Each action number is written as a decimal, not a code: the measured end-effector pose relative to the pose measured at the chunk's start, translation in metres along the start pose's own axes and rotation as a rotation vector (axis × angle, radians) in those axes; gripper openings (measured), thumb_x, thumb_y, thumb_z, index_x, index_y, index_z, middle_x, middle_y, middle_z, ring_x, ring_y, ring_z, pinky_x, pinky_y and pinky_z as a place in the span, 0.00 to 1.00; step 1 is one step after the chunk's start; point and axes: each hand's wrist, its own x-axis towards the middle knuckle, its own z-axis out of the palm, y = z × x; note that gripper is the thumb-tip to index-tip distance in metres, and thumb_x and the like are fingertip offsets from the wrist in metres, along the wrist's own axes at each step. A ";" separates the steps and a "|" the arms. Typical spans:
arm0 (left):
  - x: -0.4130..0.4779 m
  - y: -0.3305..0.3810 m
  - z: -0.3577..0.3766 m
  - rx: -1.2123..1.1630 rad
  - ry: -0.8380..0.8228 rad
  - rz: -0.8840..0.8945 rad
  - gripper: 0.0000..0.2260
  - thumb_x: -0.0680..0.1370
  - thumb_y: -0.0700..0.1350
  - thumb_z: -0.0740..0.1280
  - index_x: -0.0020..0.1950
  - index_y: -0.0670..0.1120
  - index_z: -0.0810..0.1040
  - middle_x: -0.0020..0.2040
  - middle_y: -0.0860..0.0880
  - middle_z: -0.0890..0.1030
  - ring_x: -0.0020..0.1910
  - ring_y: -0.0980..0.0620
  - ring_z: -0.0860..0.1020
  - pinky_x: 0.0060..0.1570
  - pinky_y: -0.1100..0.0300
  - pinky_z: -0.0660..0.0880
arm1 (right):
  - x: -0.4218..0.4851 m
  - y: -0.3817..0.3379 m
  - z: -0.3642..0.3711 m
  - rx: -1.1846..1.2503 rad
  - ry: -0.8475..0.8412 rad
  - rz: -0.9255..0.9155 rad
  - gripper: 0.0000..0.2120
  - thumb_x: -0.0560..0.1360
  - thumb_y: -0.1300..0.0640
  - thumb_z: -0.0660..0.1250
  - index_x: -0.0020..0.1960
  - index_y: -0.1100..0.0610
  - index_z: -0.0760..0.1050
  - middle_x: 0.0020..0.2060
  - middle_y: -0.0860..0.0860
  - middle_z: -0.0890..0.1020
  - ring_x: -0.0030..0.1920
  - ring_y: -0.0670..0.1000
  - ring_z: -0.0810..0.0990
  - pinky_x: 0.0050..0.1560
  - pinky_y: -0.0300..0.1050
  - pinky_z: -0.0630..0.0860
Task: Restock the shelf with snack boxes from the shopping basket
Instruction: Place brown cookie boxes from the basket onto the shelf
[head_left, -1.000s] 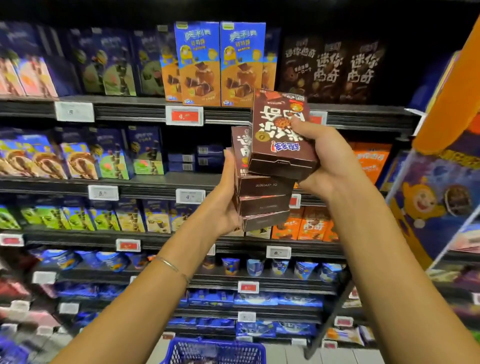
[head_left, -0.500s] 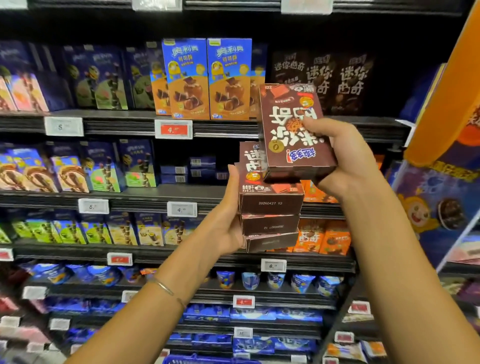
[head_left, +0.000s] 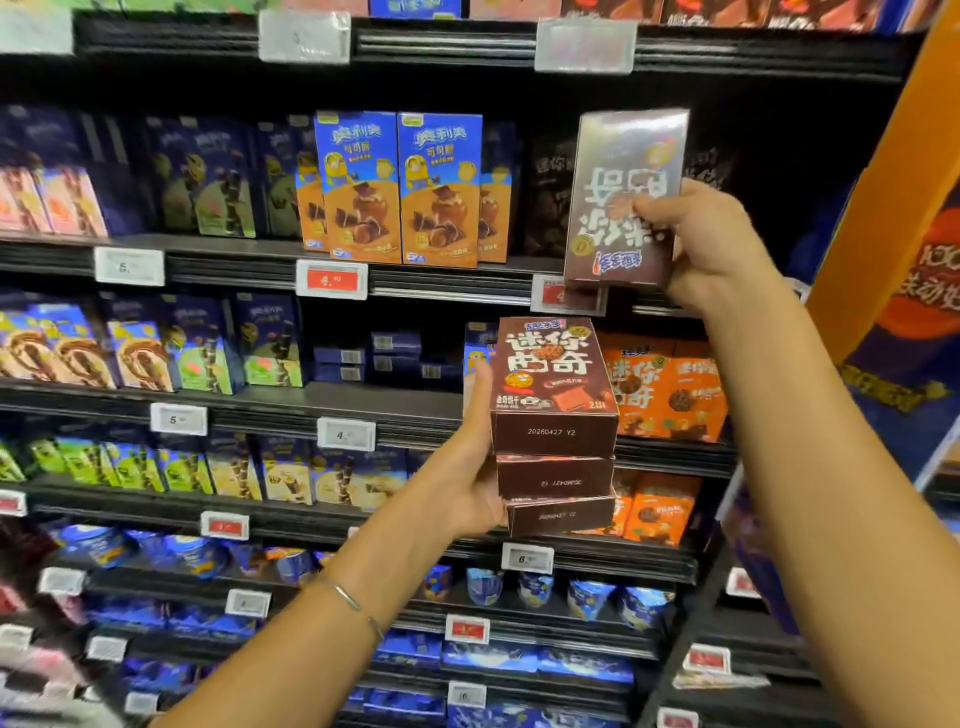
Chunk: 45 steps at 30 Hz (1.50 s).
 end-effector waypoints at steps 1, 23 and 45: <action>0.000 0.000 0.003 -0.001 0.003 0.001 0.50 0.54 0.77 0.74 0.67 0.45 0.84 0.63 0.39 0.85 0.62 0.36 0.84 0.67 0.35 0.77 | 0.005 -0.001 -0.001 -0.015 -0.011 -0.019 0.11 0.75 0.70 0.66 0.52 0.57 0.81 0.42 0.52 0.88 0.44 0.53 0.88 0.41 0.50 0.84; 0.009 0.002 0.012 0.022 0.005 -0.017 0.45 0.60 0.77 0.70 0.63 0.45 0.87 0.64 0.40 0.85 0.63 0.37 0.84 0.67 0.37 0.77 | 0.116 0.033 -0.032 -0.129 0.295 0.045 0.29 0.78 0.66 0.68 0.74 0.61 0.59 0.51 0.55 0.76 0.45 0.49 0.82 0.39 0.45 0.82; 0.023 0.008 0.000 0.020 -0.063 -0.020 0.44 0.53 0.73 0.80 0.57 0.44 0.89 0.63 0.39 0.85 0.61 0.38 0.85 0.60 0.40 0.82 | 0.167 0.058 -0.040 -0.592 0.479 -0.032 0.18 0.78 0.60 0.64 0.66 0.65 0.73 0.63 0.60 0.78 0.61 0.60 0.78 0.63 0.54 0.78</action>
